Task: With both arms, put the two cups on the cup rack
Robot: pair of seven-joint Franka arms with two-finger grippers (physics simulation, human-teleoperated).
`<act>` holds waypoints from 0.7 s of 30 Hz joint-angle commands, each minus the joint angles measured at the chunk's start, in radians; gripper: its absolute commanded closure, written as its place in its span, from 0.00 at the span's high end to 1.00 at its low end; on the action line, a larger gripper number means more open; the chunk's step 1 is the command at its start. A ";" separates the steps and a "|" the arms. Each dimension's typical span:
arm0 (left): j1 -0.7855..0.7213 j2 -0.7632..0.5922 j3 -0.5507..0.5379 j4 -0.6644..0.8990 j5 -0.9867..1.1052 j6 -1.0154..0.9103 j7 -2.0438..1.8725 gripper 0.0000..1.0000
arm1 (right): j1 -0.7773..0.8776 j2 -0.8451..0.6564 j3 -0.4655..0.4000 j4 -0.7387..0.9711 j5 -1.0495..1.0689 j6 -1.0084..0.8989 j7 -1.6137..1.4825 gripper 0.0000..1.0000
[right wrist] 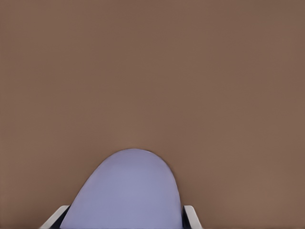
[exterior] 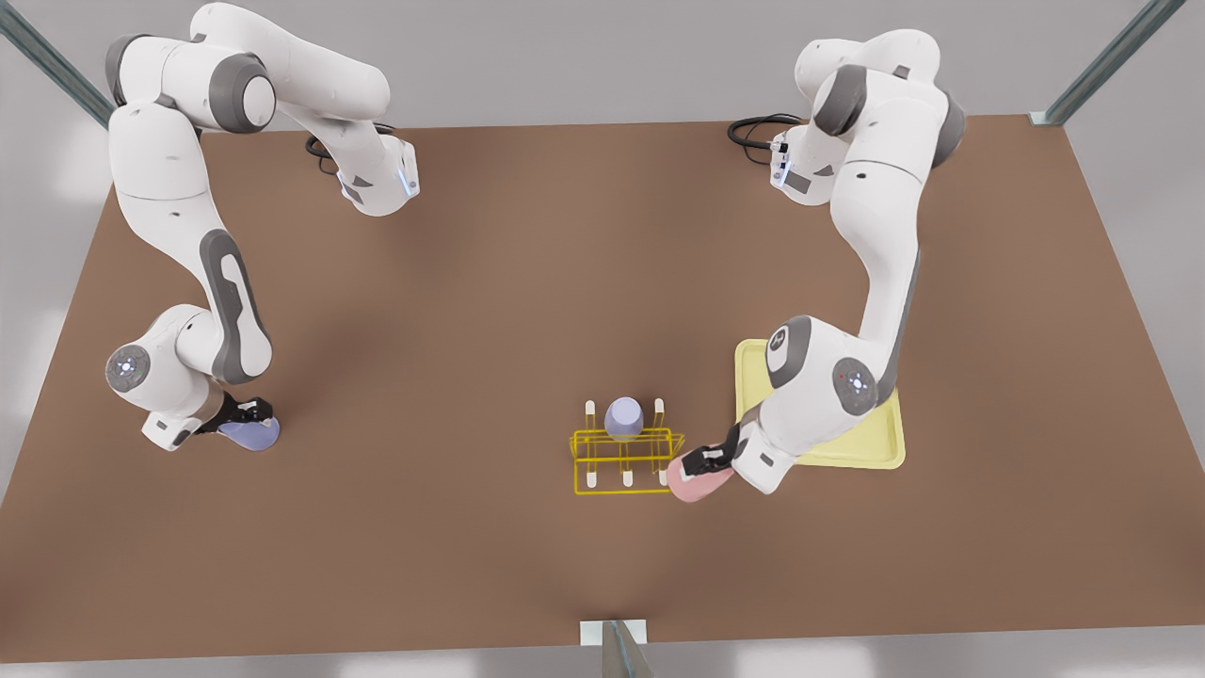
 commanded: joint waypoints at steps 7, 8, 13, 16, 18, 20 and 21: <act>-0.058 0.037 0.004 0.008 -0.008 0.001 -0.195 0.87 | 0.000 -0.002 0.000 0.006 0.002 -0.006 -0.014 0.83; -0.059 0.039 0.004 0.008 -0.008 0.001 -0.195 1.00 | 0.000 -0.002 0.000 0.009 0.002 -0.006 -0.014 0.83; -0.061 0.040 0.006 0.008 -0.008 0.002 -0.195 1.00 | 0.000 -0.004 0.003 0.012 0.005 -0.006 -0.012 0.83; -0.069 0.040 0.007 0.002 0.012 0.002 -0.195 1.00 | 0.005 -0.018 0.011 0.019 0.011 -0.024 -0.014 0.83; -0.073 0.039 0.007 0.002 0.012 0.002 -0.198 1.00 | 0.006 -0.031 0.037 0.031 0.014 -0.051 -0.011 0.83; -0.075 0.039 0.007 0.004 0.012 0.002 -0.218 1.00 | 0.003 -0.034 0.074 0.037 0.031 -0.061 -0.009 0.83; -0.075 0.039 0.007 0.004 0.012 0.002 -0.218 1.00 | 0.005 -0.035 0.083 0.040 0.031 -0.062 -0.009 0.83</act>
